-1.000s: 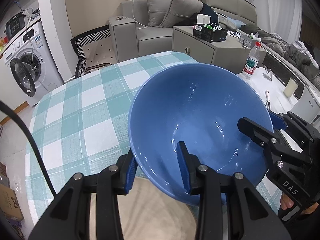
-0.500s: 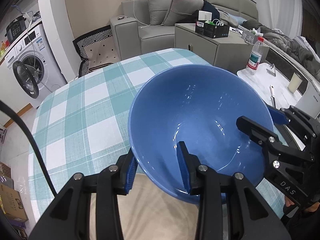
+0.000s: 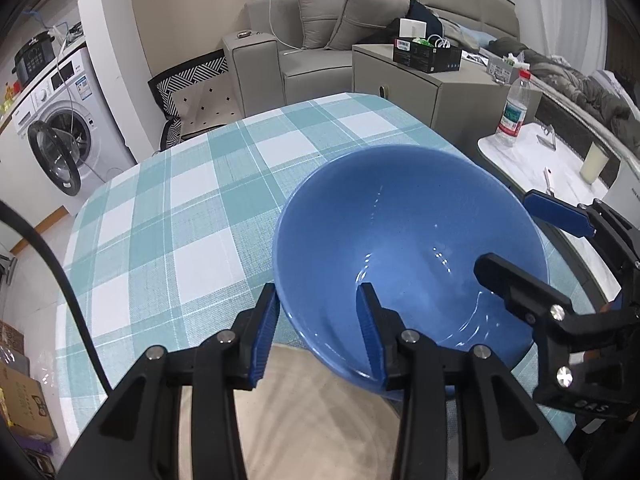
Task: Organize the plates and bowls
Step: 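Lower the held blue bowl into the bowl stack and open both tools, then move both tools to the rim of the three nested blue bowls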
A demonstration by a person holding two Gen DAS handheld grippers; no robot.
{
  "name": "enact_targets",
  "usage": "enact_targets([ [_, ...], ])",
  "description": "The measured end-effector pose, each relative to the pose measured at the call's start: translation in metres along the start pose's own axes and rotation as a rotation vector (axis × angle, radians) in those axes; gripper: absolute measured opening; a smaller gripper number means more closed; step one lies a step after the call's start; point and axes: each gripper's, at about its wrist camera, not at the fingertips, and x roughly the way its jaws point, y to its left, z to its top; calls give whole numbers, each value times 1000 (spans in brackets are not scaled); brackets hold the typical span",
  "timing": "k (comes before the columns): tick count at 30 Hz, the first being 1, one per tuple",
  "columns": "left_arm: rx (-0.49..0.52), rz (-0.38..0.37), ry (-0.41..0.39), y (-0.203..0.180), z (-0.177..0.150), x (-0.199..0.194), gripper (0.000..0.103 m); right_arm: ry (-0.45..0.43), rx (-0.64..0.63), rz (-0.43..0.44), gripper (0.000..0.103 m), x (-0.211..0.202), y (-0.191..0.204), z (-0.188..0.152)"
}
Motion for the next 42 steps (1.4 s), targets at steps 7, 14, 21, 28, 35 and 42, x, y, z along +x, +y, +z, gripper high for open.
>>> enact_targets([
  [7,-13,-21,-5,0,0,0,46,1,4,20,86,-2,-1,0],
  [14,-17,-39,-12,-2,-2,-1,53,7,18,73,88,-4,1,0],
  [21,-31,-63,-13,-1,-2,-2,64,2,55,87,97,-5,-5,1],
  [28,-79,-77,-54,11,-3,-8,84,-13,81,108,102,-9,-17,3],
  [35,-135,-75,-124,25,-9,-14,103,-21,102,130,102,-13,-26,5],
  [42,-166,-50,-162,35,-19,-17,103,-58,122,104,102,-20,-32,4],
])
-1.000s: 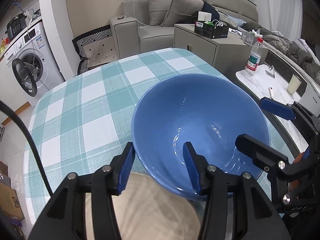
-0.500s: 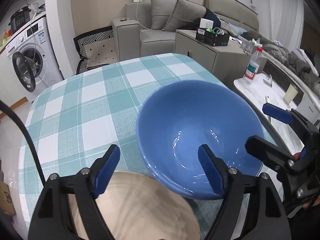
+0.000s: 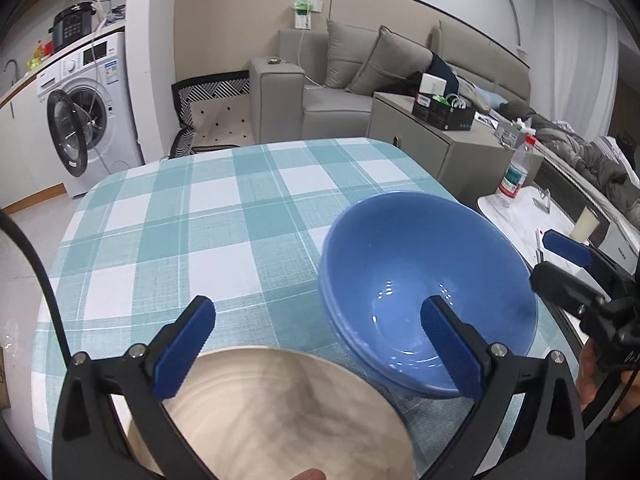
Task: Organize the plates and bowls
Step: 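Move both tools to the rim of the three nested blue bowls, then close both tools on the rim of the nested blue bowls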
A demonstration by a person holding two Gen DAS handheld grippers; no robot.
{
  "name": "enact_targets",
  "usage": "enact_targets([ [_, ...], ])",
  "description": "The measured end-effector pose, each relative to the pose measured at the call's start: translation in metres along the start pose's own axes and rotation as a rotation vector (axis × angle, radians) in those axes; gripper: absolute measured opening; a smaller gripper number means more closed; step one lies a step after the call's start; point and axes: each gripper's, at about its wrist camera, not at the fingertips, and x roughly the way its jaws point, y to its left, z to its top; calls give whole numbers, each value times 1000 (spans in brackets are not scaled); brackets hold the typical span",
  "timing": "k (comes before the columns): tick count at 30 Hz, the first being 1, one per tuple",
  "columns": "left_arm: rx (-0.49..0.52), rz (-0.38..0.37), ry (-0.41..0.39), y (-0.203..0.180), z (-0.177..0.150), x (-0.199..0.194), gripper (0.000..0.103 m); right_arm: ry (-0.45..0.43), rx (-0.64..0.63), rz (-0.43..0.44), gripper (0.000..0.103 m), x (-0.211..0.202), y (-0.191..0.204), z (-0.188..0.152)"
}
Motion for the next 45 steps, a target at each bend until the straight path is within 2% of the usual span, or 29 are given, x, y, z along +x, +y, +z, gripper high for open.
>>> enact_targets([
  [7,23,-7,-21,3,-5,-9,103,-12,-11,-3,102,-3,0,2],
  [17,-2,-11,-44,10,-11,-11,103,18,4,-9,102,5,-3,-1],
  [27,-37,-46,-19,4,-13,3,103,81,48,1,102,21,-8,-10],
  [34,-75,-81,14,1,-12,15,102,118,113,47,102,29,-17,-16],
  [37,-78,-104,27,-1,-11,19,101,129,121,61,101,31,-18,-17],
  [40,-67,-120,36,-6,-12,22,99,141,126,79,93,35,-17,-18],
  [42,-61,-143,41,-8,-12,23,91,153,133,95,86,37,-17,-19],
  [45,-54,-163,47,-11,-12,24,81,162,126,95,85,38,-15,-20],
])
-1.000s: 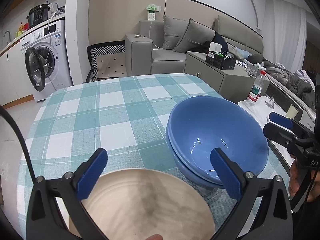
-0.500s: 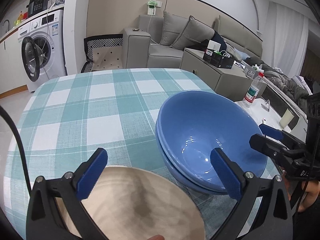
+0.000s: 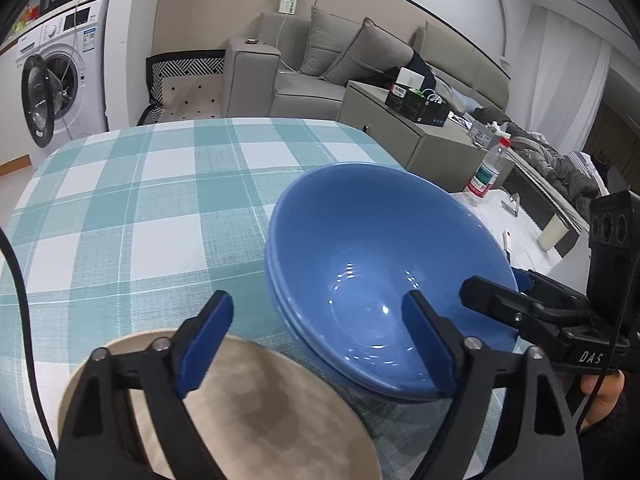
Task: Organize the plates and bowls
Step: 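Close both tools on the rim of the nested blue bowls, then lift the nested blue bowls with both tools and carry them over the beige plates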
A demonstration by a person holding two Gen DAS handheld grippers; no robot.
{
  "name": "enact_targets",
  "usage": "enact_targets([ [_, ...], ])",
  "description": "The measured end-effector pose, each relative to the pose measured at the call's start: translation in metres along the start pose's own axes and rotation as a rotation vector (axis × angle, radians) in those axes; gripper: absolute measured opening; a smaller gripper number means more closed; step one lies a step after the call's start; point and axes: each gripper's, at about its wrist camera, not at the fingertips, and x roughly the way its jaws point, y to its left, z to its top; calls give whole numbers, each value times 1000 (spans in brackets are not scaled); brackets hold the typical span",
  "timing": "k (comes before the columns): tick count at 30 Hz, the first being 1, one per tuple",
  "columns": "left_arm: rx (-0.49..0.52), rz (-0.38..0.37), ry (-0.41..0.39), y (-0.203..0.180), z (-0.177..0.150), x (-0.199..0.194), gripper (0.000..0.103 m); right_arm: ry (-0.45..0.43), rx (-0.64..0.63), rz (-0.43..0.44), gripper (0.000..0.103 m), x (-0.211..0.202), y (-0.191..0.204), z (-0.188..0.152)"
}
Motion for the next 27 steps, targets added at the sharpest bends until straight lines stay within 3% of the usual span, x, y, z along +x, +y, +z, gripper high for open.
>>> enact_targets([
  [6,-5,-19,17,-3,1,4,59,1,-20,10,79,0,7,-1],
  [9,-16,-20,30,-2,1,5,52,10,-23,21,70,2,9,-2],
  [16,-25,1,26,-4,-1,5,49,4,-18,0,64,2,9,-2],
  [27,10,42,29,-9,-2,5,48,-2,-39,-20,64,2,12,-2],
])
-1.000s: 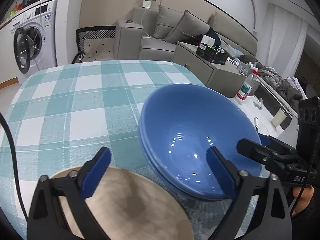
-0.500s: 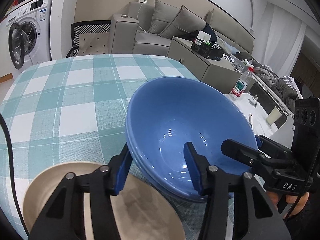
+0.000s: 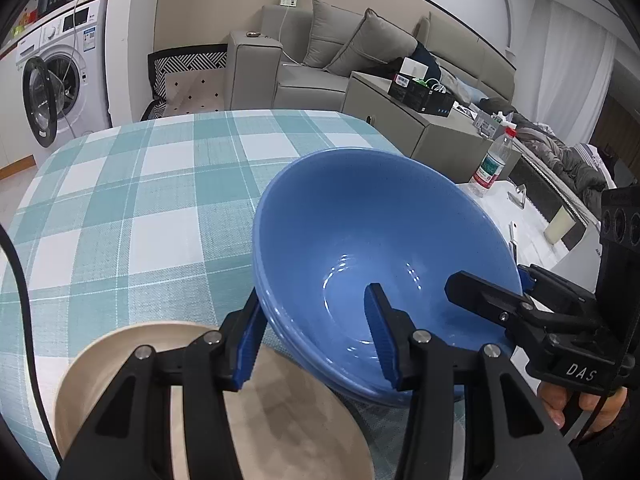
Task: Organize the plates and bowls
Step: 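Lift the nested blue bowls with both tools and carry them over the beige plates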
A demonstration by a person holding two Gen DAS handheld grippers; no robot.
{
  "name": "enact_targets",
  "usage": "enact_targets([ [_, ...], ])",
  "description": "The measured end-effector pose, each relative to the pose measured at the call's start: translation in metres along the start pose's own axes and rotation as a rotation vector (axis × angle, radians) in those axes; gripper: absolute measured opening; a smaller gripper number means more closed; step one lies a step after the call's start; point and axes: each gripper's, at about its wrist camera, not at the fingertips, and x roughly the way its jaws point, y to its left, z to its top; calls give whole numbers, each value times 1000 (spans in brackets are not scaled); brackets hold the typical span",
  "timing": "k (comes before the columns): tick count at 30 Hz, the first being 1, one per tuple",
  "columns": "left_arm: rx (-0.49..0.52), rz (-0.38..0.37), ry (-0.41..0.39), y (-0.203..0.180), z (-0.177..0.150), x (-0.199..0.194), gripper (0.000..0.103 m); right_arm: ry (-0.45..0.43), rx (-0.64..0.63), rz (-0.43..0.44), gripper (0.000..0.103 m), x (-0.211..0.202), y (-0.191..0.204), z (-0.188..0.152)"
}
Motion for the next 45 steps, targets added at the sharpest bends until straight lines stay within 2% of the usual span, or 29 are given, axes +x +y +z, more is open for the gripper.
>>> enact_targets([
  [12,13,7,-20,-7,4,-10,48,-35,-7,-6,64,-10,0,3],
  [23,34,19,-74,-17,14,-38,48,-97,-22,8,64,-40,10,10],
  [45,5,77,-127,-5,0,-100,48,-127,-86,77,64,-66,60,9],
])
